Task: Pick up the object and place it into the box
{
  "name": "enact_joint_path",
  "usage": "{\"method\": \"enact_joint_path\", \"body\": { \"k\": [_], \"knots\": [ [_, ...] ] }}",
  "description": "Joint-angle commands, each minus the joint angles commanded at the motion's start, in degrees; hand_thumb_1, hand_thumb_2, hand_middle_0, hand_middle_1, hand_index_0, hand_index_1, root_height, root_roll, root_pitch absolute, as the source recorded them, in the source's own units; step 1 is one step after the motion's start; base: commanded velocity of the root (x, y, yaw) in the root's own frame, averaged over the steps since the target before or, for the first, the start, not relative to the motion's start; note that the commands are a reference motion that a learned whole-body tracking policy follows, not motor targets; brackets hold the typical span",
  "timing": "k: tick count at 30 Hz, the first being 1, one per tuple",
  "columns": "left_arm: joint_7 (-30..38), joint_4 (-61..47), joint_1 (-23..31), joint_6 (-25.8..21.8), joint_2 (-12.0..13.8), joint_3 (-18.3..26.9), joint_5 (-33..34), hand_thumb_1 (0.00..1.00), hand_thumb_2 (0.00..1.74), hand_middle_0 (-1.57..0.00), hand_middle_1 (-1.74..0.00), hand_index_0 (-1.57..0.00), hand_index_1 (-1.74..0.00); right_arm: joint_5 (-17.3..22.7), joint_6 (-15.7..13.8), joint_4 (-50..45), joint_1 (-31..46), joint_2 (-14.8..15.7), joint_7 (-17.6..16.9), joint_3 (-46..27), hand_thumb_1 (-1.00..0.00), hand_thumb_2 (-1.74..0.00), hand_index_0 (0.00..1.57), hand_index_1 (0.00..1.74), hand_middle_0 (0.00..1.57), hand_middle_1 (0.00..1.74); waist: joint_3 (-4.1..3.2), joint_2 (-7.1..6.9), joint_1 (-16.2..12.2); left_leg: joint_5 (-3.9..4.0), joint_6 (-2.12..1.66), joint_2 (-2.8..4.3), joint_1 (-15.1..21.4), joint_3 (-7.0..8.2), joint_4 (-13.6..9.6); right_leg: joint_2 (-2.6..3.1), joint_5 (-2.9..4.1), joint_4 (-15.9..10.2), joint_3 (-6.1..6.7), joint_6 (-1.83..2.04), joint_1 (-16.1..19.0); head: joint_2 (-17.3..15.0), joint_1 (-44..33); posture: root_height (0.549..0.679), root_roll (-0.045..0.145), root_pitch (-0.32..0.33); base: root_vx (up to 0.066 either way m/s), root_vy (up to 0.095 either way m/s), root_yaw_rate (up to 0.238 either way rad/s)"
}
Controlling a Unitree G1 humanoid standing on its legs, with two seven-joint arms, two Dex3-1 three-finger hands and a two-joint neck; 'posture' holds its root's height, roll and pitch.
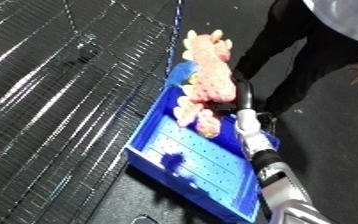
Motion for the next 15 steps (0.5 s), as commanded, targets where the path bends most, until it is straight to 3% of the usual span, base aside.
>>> {"method": "enact_joint_path", "body": {
  "k": [6,14,15],
  "knots": [
    [-0.2,-0.4,0.5,-0.3,0.4,0.6,0.3,1.0,1.74,-1.57,-1.74,-1.57,-1.74,2.3,0.0,5.3,-0.6,-1.0,1.3,-0.1,-0.4,-0.7,0.63,0.7,0.63,0.7,-0.1,0.3,0.6,0.27,-0.05,-0.15,0.1,0.02,-0.6,0.01,-0.15,-0.3,-0.22,0.03,0.1,0.1,-0.4,0.649,0.062,-0.195,-0.001,-0.006,0.02],
    [-0.3,-1.0,1.6,-0.3,0.5,1.5,0.8,1.0,1.74,-1.57,-1.74,-1.57,-1.74,2.8,-0.5,5.3,-1.2,0.1,1.7,0.9,0.0,0.0,0.0,0.0,0.0,0.0,-0.27,0.43,1.6,0.58,0.07,-0.27,0.2,-0.12,-1.1,0.04,-0.47,-0.4,-0.68,0.13,0.4,0.2,-1.4,0.649,0.062,-0.193,0.007,-0.005,0.035],
    [-0.3,-1.1,1.7,-0.3,0.5,1.6,0.8,1.0,1.74,-1.57,-1.74,-1.57,-1.74,2.6,-0.5,4.9,-1.3,0.2,1.7,1.2,0.0,0.0,0.0,0.0,0.0,0.0,-0.29,0.41,1.7,0.62,0.08,-0.28,0.2,-0.14,-1.2,0.03,-0.5,-0.4,-0.73,0.15,0.5,0.2,-1.6,0.65,0.061,-0.193,0.01,-0.002,0.031]
  ]
}}
